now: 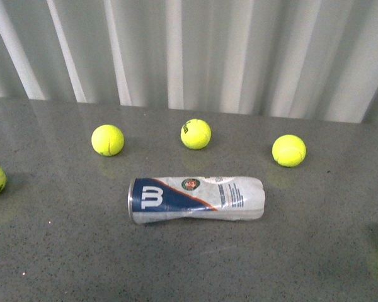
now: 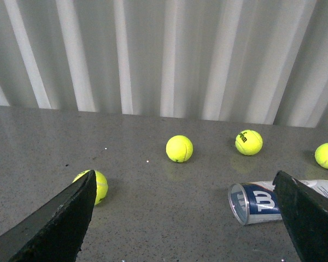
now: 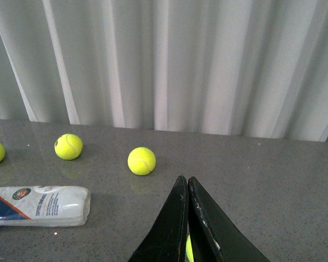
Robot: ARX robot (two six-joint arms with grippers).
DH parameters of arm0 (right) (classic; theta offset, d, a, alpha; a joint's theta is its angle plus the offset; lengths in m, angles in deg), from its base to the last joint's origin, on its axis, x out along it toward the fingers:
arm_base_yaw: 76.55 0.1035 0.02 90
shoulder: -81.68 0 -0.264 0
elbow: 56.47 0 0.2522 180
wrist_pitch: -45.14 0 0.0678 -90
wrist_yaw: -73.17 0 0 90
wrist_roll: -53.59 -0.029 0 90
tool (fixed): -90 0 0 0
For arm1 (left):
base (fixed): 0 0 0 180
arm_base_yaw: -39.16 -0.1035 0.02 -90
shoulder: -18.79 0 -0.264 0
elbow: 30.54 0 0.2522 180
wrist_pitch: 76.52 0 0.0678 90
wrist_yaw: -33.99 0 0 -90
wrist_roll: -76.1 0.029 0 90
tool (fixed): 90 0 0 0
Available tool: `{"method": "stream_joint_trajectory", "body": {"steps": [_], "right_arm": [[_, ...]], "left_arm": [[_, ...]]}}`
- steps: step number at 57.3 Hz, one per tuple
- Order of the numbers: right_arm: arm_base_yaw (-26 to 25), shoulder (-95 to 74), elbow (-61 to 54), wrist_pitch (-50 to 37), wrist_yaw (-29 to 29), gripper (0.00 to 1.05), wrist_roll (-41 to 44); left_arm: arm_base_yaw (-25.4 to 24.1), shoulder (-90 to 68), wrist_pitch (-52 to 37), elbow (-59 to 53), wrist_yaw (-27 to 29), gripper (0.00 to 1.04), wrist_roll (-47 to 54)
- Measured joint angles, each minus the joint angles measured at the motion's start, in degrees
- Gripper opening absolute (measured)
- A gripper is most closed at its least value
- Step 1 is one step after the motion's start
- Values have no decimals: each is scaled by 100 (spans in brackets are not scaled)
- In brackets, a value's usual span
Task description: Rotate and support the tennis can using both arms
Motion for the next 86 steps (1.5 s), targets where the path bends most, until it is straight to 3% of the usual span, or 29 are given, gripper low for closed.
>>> {"method": "stream_joint_trajectory", "body": {"steps": [36, 39, 52, 57, 62, 66, 69, 75, 86], "right_arm": [[0, 256, -269, -37, 0, 4, -2], [0, 256, -269, -37, 2, 12, -7], [0, 256, -269, -37, 2, 63, -9], [0, 258, -269, -37, 2, 86, -9], [0, 258, -269, -37, -4, 99, -13], [0, 260, -269, -37, 4, 97, -13], [0, 260, -269, -37, 2, 98, -13], [0, 260, -269, -37, 2, 98, -13], [0, 260, -269, -37, 2, 98, -13]], "left_arm": [[0, 0, 0, 0, -2, 98, 0], [0, 0, 0, 0, -2, 98, 0], [0, 0, 2, 2, 2, 98, 0], [428, -1182, 846, 647, 1014, 98, 929], [498, -2361, 83, 1193, 907, 98, 1266], [516, -3585, -927, 1843, 815, 98, 1482], [483, -4970, -1460, 2649, 254, 98, 1257], [481, -6909, -1438, 3775, -345, 98, 717], [455, -9381, -1008, 5152, -866, 98, -116]]}}
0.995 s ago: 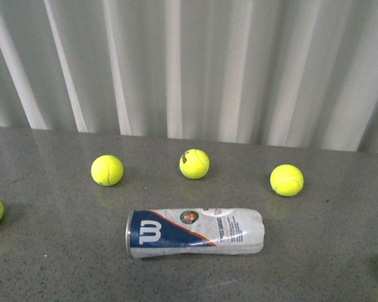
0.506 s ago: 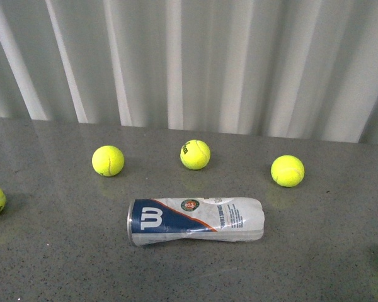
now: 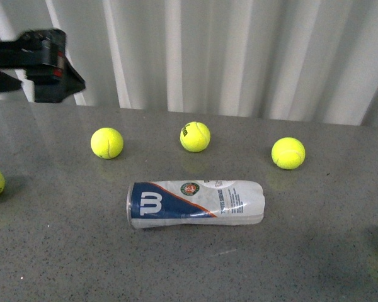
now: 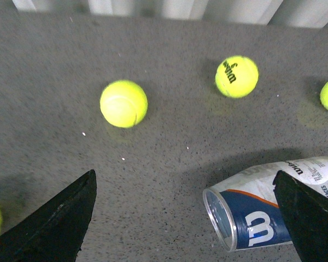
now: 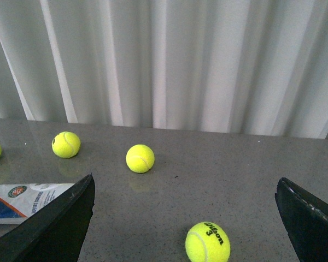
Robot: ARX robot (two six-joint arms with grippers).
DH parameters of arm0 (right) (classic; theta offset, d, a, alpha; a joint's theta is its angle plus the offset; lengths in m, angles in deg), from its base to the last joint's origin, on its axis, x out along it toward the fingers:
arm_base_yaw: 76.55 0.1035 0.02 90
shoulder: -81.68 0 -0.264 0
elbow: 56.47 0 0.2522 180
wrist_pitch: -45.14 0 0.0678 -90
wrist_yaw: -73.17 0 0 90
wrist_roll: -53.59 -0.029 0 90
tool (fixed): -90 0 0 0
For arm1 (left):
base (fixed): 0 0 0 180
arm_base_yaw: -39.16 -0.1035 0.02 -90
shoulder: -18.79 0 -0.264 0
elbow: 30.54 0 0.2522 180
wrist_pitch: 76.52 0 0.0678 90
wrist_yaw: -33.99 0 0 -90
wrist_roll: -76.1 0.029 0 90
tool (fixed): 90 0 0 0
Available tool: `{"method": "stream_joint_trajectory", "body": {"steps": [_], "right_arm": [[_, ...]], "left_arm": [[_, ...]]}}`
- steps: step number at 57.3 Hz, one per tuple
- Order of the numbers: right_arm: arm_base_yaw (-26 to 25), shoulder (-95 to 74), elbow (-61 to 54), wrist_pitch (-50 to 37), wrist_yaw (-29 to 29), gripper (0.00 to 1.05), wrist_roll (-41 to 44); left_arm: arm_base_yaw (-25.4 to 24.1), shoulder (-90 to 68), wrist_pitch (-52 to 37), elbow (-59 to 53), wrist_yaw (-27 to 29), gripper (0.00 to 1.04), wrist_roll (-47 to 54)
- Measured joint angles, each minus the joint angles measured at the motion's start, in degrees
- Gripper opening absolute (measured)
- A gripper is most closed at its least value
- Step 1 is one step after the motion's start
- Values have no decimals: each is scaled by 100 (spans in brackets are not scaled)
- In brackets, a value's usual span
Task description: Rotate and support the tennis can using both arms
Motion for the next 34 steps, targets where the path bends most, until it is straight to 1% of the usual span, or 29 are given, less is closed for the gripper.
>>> {"method": "stream_joint_trajectory", "body": {"steps": [5, 12, 24, 34], "right_arm": [[0, 0, 0, 0, 0, 98, 0], [0, 0, 0, 0, 0, 98, 0], [0, 0, 0, 0, -2, 98, 0], [0, 0, 0, 0, 0, 98, 0]], "left_arm": [[-2, -710, 72, 372, -59, 98, -212], [-4, -1368, 76, 595, -133, 98, -424], [26, -1884, -42, 581, -389, 98, -673], [131, -2022, -267, 374, -800, 98, -994]]}}
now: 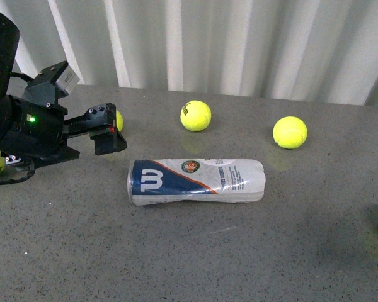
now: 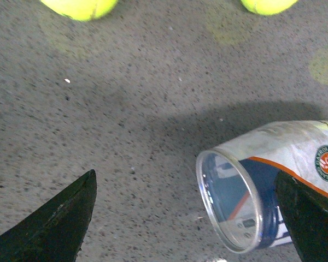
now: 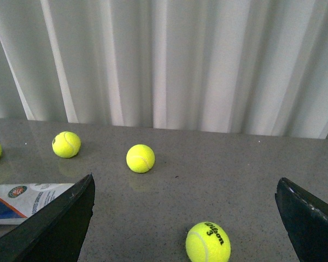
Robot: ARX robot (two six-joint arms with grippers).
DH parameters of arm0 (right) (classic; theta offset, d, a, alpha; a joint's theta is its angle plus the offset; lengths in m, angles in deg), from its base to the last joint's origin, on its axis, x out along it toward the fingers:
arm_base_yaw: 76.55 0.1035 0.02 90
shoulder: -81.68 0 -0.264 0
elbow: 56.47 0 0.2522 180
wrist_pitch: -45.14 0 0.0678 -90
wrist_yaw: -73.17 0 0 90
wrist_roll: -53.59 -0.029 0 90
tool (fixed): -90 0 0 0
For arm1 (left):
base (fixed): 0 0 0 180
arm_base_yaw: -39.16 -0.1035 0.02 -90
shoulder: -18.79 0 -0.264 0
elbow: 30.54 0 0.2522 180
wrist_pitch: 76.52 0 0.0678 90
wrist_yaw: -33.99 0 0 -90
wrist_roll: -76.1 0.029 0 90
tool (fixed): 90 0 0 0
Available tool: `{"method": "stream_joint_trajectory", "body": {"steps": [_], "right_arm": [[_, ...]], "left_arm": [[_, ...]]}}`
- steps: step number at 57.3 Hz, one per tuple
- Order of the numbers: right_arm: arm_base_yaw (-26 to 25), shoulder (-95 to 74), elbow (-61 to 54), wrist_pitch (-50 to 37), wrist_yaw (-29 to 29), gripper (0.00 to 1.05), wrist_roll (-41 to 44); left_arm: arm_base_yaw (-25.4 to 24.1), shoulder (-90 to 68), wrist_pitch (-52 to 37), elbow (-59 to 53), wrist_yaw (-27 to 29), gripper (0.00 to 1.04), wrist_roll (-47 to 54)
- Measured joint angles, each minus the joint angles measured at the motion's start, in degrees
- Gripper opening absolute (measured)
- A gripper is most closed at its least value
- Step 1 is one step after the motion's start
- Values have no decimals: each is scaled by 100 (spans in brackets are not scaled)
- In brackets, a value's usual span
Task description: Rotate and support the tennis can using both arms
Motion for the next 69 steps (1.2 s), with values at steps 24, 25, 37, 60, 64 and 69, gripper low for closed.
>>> {"method": "stream_joint_trajectory", "body": {"steps": [24, 25, 37, 60, 64, 69], "right_arm": [[0, 0, 0, 0, 0, 98, 0], [0, 0, 0, 0, 0, 98, 0], [0, 0, 0, 0, -2, 98, 0], [0, 0, 0, 0, 0, 98, 0], [0, 0, 0, 0, 0, 98, 0], [0, 0, 0, 0, 0, 98, 0]], "left_arm": [[634, -522, -1045, -485, -763, 98, -1073], [643, -538, -1071, -485, -767, 98, -1099], [697, -750, -1657, -525, -800, 98, -1617], [638, -752, -1976, -608, -826, 41, -2020], [634, -748, -2022, -612, -879, 30, -2070], [627, -706, -2041, -623, -988, 18, -2168]]}}
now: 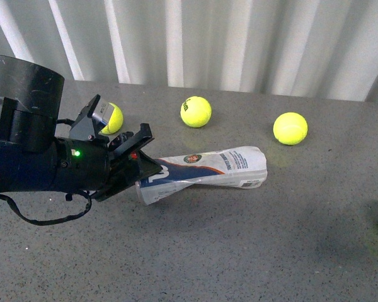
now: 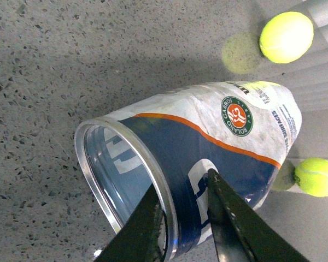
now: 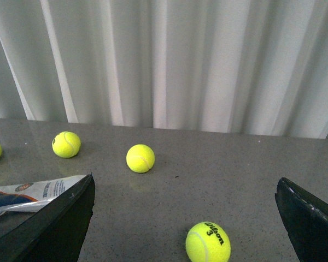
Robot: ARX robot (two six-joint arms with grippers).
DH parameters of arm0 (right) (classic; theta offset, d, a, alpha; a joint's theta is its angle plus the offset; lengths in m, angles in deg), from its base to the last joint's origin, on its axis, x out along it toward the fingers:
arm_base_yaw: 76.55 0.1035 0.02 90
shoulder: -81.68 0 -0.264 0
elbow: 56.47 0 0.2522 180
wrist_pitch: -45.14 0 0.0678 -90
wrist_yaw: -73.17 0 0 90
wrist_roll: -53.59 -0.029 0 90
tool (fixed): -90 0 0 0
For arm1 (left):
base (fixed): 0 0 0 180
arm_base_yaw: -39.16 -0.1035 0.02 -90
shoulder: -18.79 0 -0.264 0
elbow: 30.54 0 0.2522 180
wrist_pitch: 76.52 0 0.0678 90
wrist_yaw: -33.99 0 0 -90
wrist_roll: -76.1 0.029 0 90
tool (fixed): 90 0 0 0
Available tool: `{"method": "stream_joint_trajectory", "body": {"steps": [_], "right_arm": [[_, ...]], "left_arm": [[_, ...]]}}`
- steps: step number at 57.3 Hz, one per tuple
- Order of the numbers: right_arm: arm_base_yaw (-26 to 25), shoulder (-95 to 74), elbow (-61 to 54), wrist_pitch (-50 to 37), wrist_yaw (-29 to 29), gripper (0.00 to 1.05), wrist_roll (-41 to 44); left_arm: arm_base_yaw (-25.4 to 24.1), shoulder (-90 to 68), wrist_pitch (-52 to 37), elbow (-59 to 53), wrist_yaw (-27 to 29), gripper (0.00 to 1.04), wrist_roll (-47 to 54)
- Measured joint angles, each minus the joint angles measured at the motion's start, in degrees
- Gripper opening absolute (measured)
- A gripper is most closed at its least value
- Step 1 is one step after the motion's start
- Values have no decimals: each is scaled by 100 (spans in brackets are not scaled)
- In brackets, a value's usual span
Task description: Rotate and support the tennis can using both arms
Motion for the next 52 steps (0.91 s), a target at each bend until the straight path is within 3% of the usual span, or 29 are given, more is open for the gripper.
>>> {"method": "stream_joint_trajectory", "body": {"steps": [6, 15, 20, 33, 43, 52], "right_arm": [[0, 0, 0, 0, -2, 98, 0], [0, 0, 0, 0, 0, 98, 0], [0, 0, 0, 0, 0, 98, 0], [0, 0, 0, 0, -2, 98, 0], [0, 0, 0, 0, -2, 98, 0], [0, 0, 0, 0, -2, 98, 0]], "left_arm": [[0, 356, 26, -131, -341, 6, -103], [-2, 1390, 706, -232, -850, 4, 313], [11, 2046, 1436, -184, -686, 4, 852], [289, 3766, 4699, 1493, -240, 4, 4380], [494, 3270, 6985, 3139, 474, 4, 7202], [553, 2498, 8164, 3840, 1432, 4, 9278]]}}
